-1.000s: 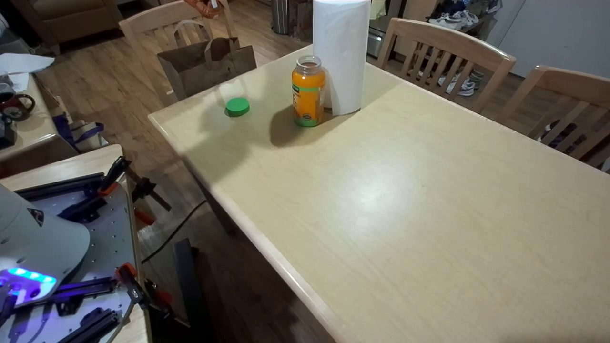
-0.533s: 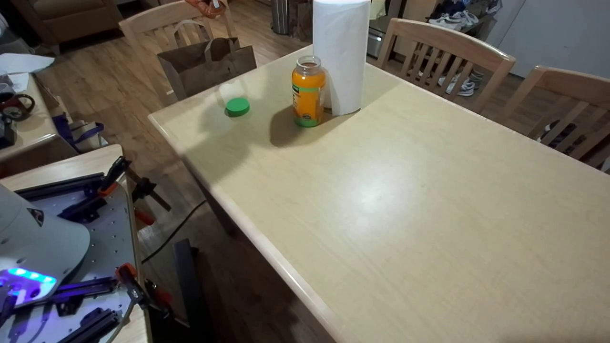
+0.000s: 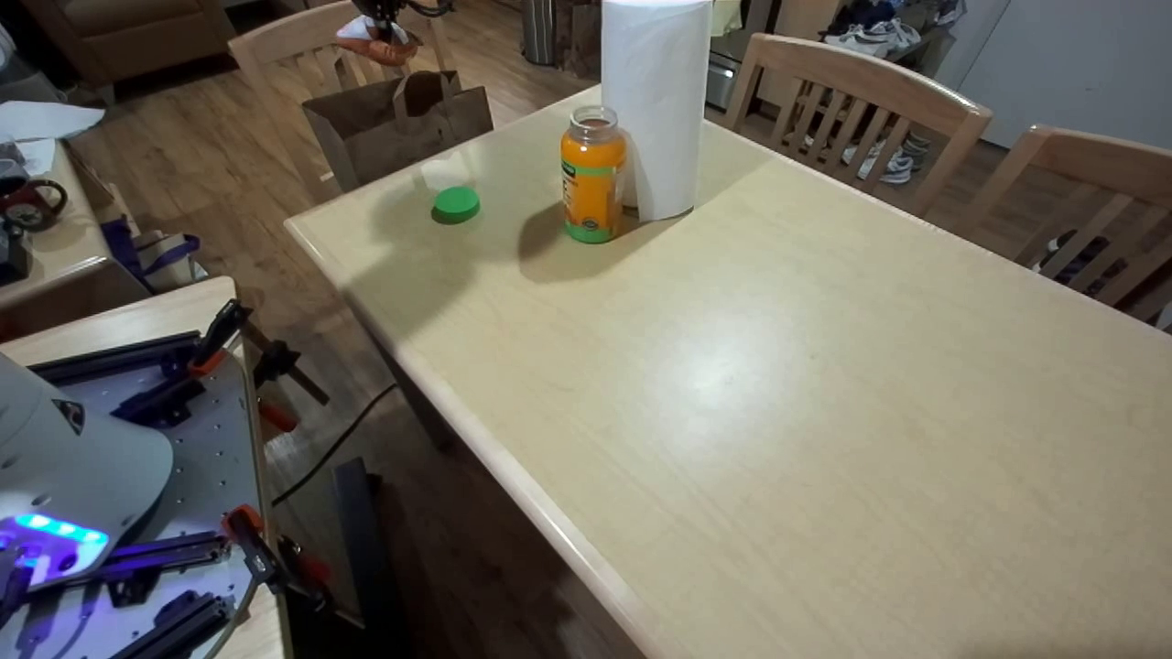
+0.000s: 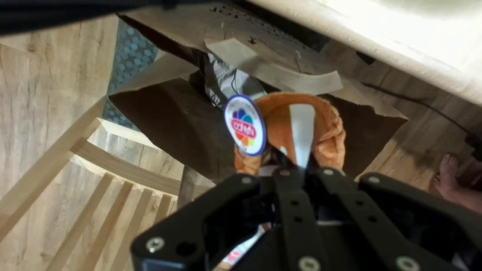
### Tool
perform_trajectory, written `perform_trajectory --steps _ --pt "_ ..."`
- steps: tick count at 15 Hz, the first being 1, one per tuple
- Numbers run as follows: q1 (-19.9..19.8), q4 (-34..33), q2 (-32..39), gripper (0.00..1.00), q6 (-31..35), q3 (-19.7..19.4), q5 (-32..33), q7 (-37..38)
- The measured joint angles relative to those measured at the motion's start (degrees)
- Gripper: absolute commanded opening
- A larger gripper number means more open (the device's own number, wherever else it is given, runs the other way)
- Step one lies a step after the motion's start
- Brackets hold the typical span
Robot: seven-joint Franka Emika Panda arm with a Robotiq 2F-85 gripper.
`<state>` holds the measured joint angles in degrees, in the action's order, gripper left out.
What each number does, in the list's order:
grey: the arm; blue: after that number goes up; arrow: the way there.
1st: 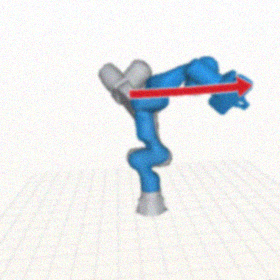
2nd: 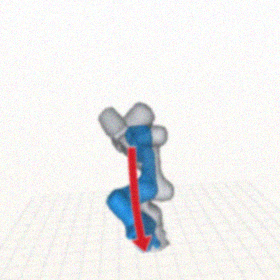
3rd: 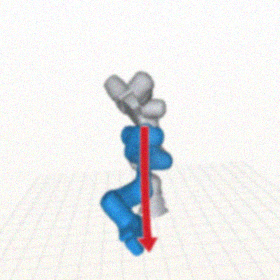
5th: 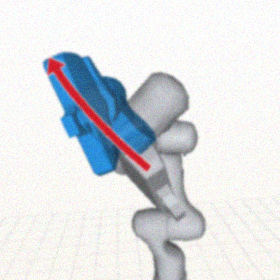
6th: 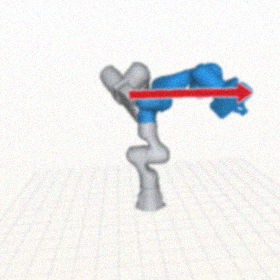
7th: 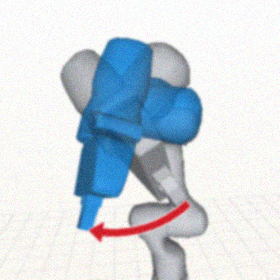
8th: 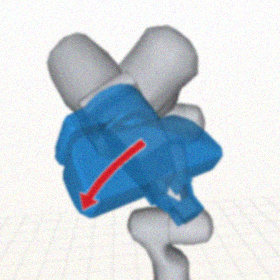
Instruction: Move the snack packet from the table to the bag
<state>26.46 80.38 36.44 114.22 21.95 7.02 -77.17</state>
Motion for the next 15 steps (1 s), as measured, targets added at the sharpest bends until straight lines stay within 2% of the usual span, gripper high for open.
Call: perform_trajectory --steps 6,9,15 --pt "2.8 -5.5 6.6 0.02 -0.1 0.0 2.1 -10.0" --pt "2.5 -7.6 9.2 0.02 -1.9 0.0 1.9 -15.7" --pt "0.9 -12.2 14.3 0.02 -8.2 1.3 0.1 -33.4"
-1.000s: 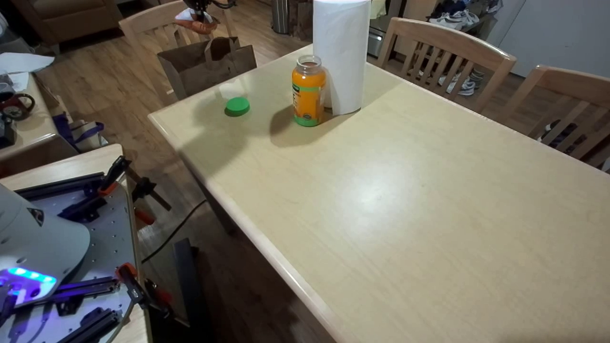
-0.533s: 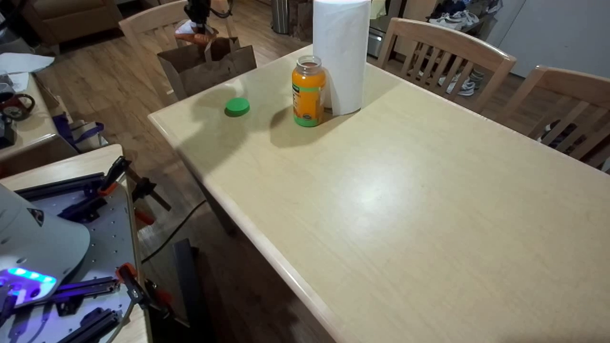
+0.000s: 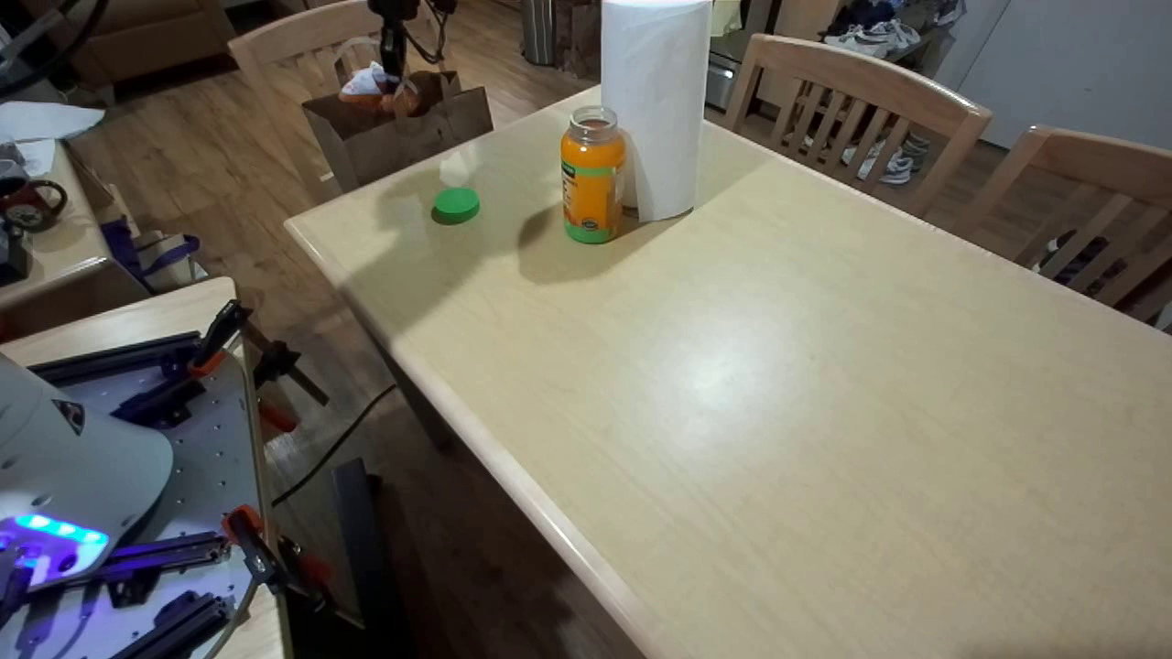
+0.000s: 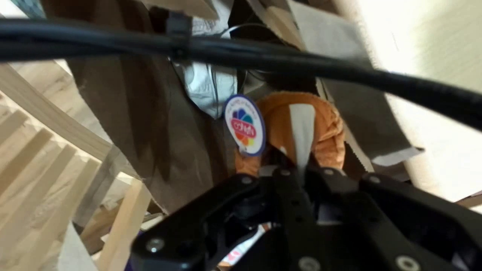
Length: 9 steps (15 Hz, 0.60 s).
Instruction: Move the snack packet from the table to the bag
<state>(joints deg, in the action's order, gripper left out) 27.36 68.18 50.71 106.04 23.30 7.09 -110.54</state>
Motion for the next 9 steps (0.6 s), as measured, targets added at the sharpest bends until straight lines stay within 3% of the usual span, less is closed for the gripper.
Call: perform_trajectory --steps 5,6,7,9 --pt "0.7 -5.1 3.5 0.02 -8.1 0.6 -0.1 -13.3" --pt "1.0 -6.0 4.1 0.33 -9.6 0.6 -0.1 -15.5" --pt "1.4 -7.1 4.6 0.34 -11.1 0.4 -0.1 -17.0" --pt "2.4 -8.9 5.5 0.46 -14.0 -0.3 -0.1 -18.2"
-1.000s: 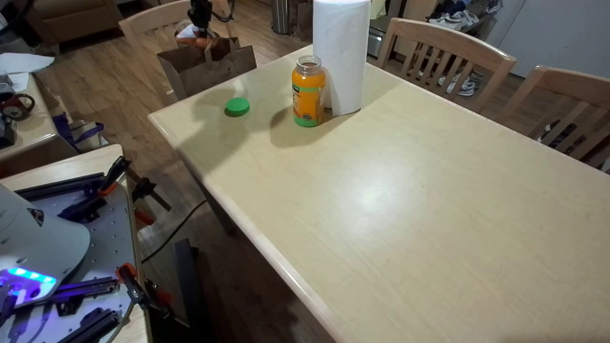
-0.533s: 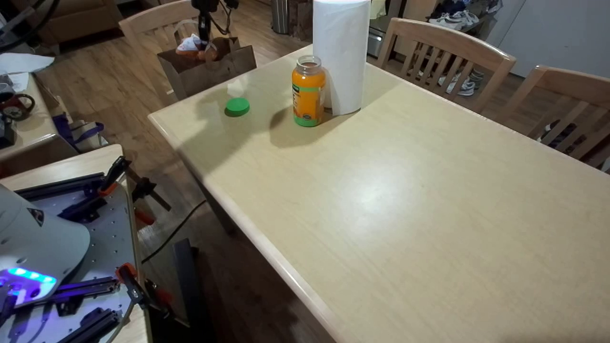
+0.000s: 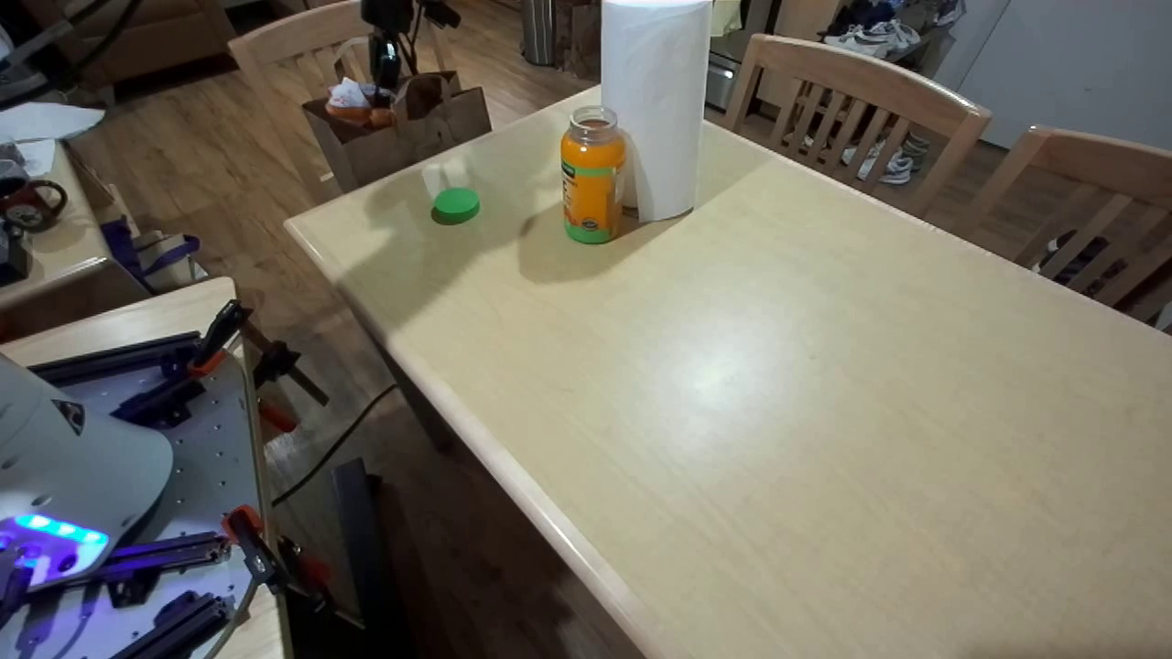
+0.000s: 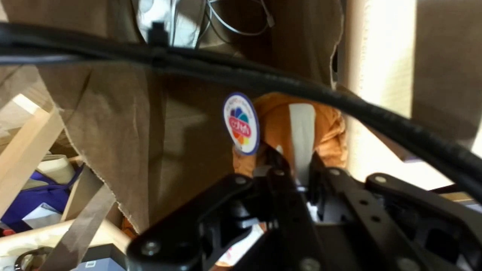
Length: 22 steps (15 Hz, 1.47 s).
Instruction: Move the snack packet from the table to the bag
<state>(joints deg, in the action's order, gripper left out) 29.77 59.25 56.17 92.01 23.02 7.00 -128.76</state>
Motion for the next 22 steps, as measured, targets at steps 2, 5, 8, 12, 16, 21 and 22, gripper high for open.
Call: perform_trajectory --steps 2,5,8,12,16,21,22 --pt "1.1 -2.0 0.9 0.58 -2.1 -1.1 0.0 0.0" --pt "2.3 -4.8 2.1 0.78 -3.4 -2.5 0.0 0.0" --pt "3.1 -7.8 3.4 0.96 -3.5 -3.8 0.0 0.5" --pt "3.7 -12.0 4.4 1.00 -2.8 -5.3 -0.1 6.2" --pt "3.3 -16.7 3.8 1.00 -0.6 -6.2 -0.1 14.5" --pt "1.0 -19.6 0.9 1.00 2.2 -7.3 -0.1 24.3" --pt "0.4 -19.6 0.2 1.00 3.1 -7.6 -0.1 26.4"
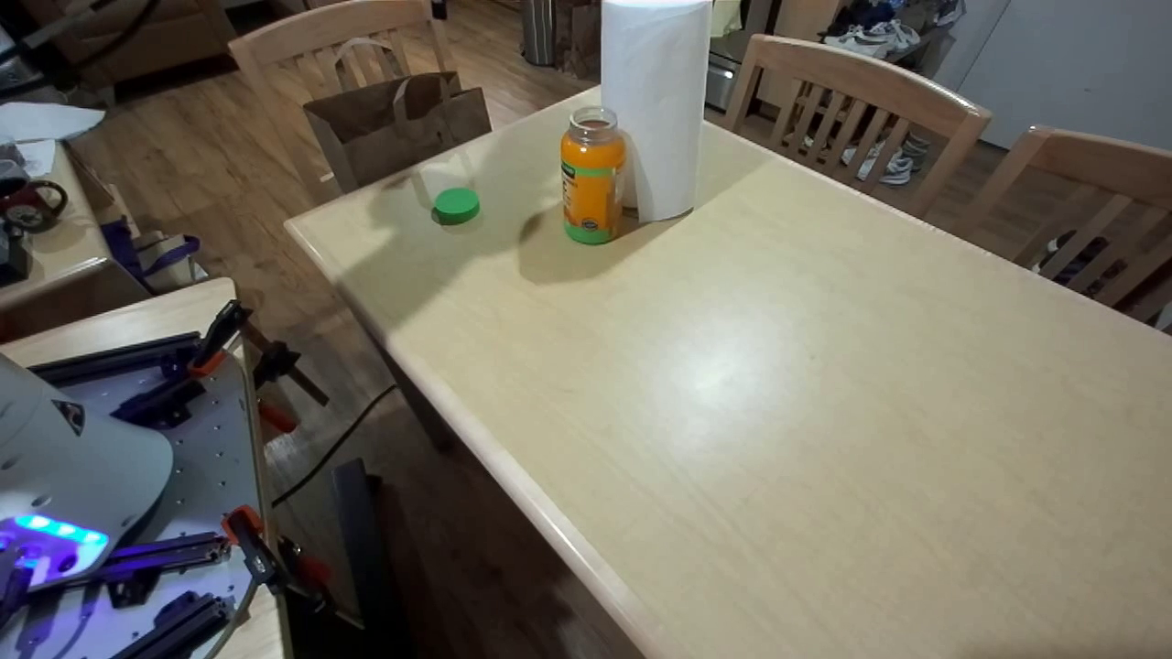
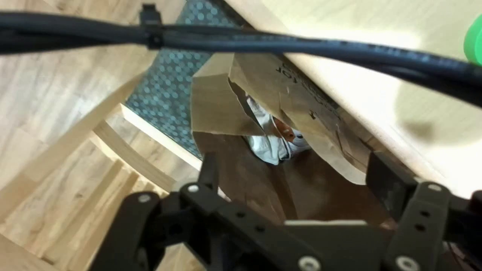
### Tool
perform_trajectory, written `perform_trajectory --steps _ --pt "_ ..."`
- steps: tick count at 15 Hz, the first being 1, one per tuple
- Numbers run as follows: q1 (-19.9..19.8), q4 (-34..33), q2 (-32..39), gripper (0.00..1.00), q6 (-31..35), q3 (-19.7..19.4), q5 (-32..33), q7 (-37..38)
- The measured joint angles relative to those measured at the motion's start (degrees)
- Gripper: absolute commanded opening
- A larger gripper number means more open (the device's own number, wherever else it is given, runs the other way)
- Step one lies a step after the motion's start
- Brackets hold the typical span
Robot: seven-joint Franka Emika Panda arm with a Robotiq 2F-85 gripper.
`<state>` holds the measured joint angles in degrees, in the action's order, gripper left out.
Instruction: Move the snack packet from the table to the bag
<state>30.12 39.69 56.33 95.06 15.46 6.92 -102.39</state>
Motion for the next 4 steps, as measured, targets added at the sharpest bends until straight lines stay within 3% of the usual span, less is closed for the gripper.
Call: perform_trajectory --steps 4 --pt "-1.7 0.0 -1.2 1.00 1.6 -0.5 0.0 4.1"
